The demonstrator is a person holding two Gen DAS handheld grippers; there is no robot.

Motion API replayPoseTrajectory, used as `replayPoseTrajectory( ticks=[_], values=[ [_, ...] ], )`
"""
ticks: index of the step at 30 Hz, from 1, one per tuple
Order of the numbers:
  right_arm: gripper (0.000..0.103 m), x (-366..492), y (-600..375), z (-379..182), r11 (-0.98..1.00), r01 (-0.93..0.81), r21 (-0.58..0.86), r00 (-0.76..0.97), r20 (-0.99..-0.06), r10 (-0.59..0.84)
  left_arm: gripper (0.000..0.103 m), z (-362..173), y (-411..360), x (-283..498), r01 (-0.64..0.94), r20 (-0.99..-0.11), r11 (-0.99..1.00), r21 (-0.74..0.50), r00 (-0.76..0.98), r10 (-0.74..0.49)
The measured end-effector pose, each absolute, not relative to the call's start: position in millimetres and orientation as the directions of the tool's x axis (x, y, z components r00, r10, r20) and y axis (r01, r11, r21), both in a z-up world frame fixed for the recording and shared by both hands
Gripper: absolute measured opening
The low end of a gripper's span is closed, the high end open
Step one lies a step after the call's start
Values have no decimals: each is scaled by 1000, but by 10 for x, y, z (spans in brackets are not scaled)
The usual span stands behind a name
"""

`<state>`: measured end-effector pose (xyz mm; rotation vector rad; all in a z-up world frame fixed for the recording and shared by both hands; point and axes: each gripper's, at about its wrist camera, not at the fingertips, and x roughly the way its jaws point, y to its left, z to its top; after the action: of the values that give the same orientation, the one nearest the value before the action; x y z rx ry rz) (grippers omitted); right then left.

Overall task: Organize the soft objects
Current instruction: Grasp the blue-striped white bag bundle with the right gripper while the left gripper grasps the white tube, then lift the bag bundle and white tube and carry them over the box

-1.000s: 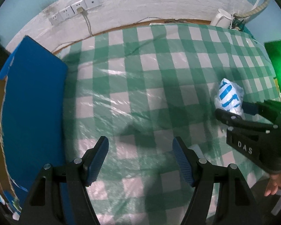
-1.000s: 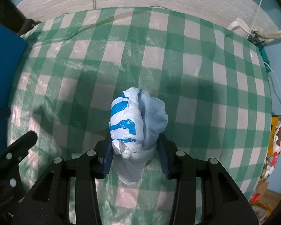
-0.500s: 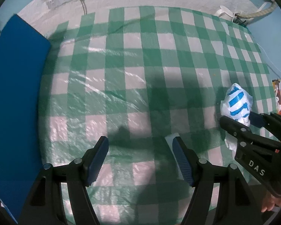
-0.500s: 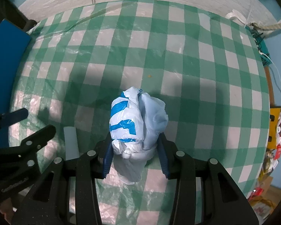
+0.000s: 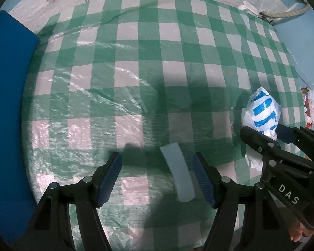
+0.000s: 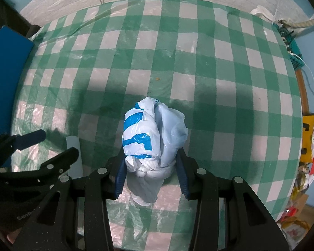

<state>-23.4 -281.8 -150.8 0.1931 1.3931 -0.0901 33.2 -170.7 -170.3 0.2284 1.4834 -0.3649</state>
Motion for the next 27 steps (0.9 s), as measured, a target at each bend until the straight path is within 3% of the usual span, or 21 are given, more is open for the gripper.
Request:
replayPoseTrajectory(
  ticks=[6, 10, 14, 17, 27],
  values=[
    [42, -272, -2887, -1534, 978, 189, 91, 175, -983, 58, 52, -1856, -1840, 247, 374, -995, 924, -80, 19, -93],
    [42, -288, -2939, -1539, 977, 192, 95, 175, -983, 61, 49, -1931, -1926, 202, 391, -996, 918, -60, 31, -78],
    [42, -305, -2970, -1549, 977, 188, 98, 176, -982, 64, 22, -1931, -2075, 59, 417, -996, 907, -58, 37, -80],
    [42, -308, -2967, -1520, 978, 184, 97, 177, -982, 64, 15, -1909, -2140, 23, 426, -995, 902, -74, 35, -99],
    [42, -270, -2867, -1408, 985, 149, 84, 200, -978, 53, 14, -1781, -2088, -47, 457, -990, 886, -79, 66, -123]
  ],
)
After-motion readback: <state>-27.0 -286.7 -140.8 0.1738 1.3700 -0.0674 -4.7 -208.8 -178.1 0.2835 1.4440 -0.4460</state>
